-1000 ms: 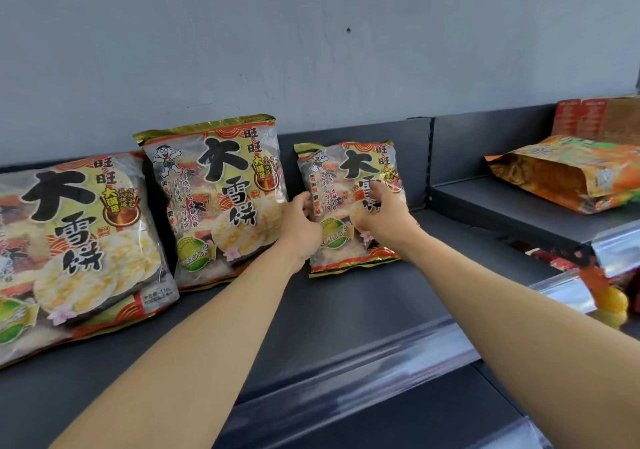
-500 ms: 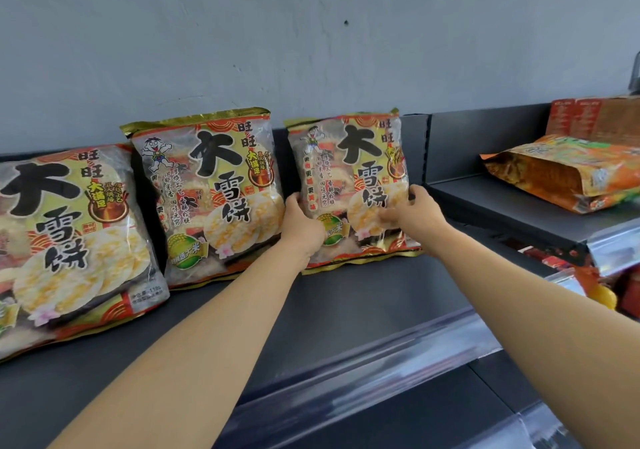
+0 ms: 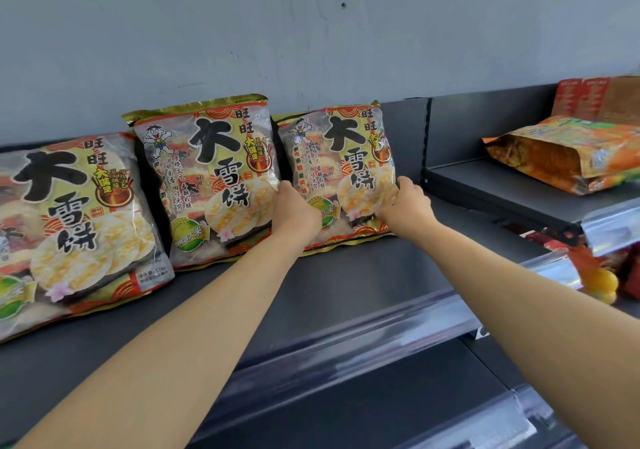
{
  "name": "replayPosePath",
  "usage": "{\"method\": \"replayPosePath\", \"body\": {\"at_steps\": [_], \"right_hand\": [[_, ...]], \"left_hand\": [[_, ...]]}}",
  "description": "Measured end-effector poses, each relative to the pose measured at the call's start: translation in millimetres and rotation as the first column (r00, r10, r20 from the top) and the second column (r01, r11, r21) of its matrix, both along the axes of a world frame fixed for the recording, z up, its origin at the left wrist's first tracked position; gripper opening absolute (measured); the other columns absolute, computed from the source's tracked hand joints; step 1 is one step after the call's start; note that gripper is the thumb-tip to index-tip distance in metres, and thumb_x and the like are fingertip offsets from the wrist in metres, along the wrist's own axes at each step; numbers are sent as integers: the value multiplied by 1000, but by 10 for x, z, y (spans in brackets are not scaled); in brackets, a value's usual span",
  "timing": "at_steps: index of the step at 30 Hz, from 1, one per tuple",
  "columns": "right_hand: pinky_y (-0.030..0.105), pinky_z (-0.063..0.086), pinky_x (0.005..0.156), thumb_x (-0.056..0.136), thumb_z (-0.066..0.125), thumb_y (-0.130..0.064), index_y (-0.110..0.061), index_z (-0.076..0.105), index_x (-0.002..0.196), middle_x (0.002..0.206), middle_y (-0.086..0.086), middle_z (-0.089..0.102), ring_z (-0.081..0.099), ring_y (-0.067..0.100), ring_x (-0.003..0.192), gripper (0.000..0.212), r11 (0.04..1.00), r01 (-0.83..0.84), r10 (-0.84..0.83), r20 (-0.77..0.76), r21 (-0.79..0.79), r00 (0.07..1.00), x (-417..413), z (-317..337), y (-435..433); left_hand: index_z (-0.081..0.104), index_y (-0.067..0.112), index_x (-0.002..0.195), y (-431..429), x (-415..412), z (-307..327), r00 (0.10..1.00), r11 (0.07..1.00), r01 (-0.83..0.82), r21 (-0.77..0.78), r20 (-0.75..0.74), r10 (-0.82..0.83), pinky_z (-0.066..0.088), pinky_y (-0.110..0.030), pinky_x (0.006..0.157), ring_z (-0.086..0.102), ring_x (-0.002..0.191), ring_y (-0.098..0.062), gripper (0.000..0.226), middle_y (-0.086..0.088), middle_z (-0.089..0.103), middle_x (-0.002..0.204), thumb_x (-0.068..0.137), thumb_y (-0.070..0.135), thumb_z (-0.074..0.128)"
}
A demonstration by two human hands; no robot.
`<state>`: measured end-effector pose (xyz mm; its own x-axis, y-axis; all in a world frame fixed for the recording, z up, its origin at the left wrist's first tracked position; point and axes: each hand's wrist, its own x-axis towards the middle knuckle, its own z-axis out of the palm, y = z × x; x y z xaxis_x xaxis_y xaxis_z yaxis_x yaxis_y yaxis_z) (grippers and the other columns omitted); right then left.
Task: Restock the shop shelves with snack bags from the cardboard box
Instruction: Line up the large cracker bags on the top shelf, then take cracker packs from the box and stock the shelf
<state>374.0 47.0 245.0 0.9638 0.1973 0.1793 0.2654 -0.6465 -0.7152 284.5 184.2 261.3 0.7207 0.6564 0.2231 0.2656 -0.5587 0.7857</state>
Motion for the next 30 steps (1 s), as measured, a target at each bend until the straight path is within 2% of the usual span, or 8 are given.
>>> {"method": "replayPosePath", "body": {"at_steps": [3, 7, 14, 17, 22, 26, 28, 30], "right_hand": [[49, 44, 97, 84, 58, -23, -12, 43, 130, 131, 12, 48, 46, 34, 119, 50, 999, -35, 35, 56, 10, 998, -111, 34, -82], [48, 45, 97, 81, 61, -19, -14, 42, 138, 135, 9, 49, 48, 31, 120, 60, 995, -102, 100, 107, 13, 989, -345, 72, -275], [31, 39, 96, 90, 57, -15, -11, 43, 139, 140, 8, 47, 45, 25, 126, 51, 985, -174, 171, 218, -5, 961, -997, 51, -926], [26, 35, 98, 91, 57, -15, -12, 43, 139, 141, 5, 46, 43, 21, 128, 50, 984, -175, 178, 237, -34, 955, -1351, -52, -1325], [25, 35, 100, 90, 58, -16, -11, 48, 136, 139, 6, 50, 46, 21, 128, 48, 980, -175, 189, 169, -95, 967, -1840, -461, -1984], [24, 39, 88, 91, 58, -17, -12, 48, 136, 138, 4, 51, 54, 22, 118, 46, 968, -208, 213, 23, -143, 977, -2156, -945, -2367], [25, 38, 92, 92, 58, -19, -12, 47, 137, 138, 4, 51, 51, 21, 121, 47, 956, -236, 227, -69, -174, 971, -2287, -1201, -2500], [27, 38, 97, 92, 58, -20, -11, 46, 137, 139, 6, 51, 49, 22, 125, 48, 939, -269, 243, -141, -216, 960, -2390, -1420, -2593]], "left_hand": [[31, 7, 139, -58, -131, 33, 999, 1000, -8, -10, 46, 9, 45, -30, 88, 46, 123, -27, 60, -12, 39, 140, 86, -1, 58], [39, 9, 133, -246, -328, 57, 996, 1000, 11, -9, 86, -10, 46, -29, 82, 51, 115, -23, 50, -10, 45, 135, 87, 1, 58], [42, 11, 135, -1041, -858, 43, 972, 985, 164, 44, 165, -169, 40, -23, 87, 49, 109, -15, 49, -1, 48, 126, 89, 7, 59], [44, 9, 133, -1462, -1133, -90, 958, 968, 247, 43, 140, -250, 40, -23, 88, 50, 114, -19, 48, -5, 49, 125, 87, 4, 57], [47, 9, 128, -2097, -1585, -519, 940, 941, 339, -17, 36, -339, 39, -22, 80, 50, 102, -15, 43, -1, 49, 112, 87, 8, 60], [45, 10, 132, -2412, -1922, -1061, 923, 915, 361, -179, -71, -378, 42, -17, 68, 51, 89, -9, 46, -3, 49, 120, 89, 13, 61], [44, 9, 133, -2501, -2062, -1334, 917, 902, 328, -280, -136, -376, 43, -12, 59, 51, 82, -8, 47, -2, 49, 115, 89, 12, 61], [45, 8, 131, -2558, -2171, -1596, 912, 902, 275, -333, -207, -355, 42, -20, 71, 51, 93, -15, 47, -3, 49, 114, 88, 12, 62]]}}
